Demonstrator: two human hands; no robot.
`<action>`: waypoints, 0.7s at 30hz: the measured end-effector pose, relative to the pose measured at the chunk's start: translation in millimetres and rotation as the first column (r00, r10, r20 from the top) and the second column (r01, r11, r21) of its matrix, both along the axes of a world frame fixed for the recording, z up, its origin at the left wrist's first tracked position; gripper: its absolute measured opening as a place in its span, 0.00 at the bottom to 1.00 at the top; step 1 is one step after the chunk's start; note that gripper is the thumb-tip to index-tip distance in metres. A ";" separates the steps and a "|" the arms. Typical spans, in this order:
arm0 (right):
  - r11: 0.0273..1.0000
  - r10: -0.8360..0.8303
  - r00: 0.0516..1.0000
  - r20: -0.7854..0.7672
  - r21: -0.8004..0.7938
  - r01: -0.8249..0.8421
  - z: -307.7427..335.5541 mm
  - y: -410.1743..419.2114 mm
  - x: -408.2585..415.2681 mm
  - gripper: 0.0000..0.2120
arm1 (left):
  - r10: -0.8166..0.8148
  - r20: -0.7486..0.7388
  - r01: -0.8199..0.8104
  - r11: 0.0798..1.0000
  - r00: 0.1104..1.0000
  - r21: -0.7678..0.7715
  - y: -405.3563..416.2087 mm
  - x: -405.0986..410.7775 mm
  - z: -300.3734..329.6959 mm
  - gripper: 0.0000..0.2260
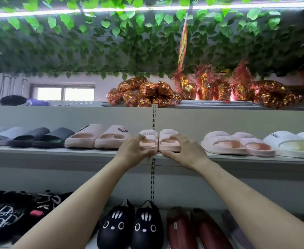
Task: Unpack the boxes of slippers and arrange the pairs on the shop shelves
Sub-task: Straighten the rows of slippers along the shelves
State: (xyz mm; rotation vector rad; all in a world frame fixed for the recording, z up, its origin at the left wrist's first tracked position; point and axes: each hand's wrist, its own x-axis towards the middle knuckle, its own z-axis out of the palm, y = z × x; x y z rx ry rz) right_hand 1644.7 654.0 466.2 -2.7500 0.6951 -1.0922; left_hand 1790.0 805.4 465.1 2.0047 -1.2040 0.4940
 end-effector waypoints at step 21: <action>0.997 -0.065 0.994 0.082 -0.030 0.068 -2.4 -7.7 -29.4 0.32 | -0.019 0.058 0.025 0.994 0.998 -0.103 -21.0 1.3 -1.5 0.35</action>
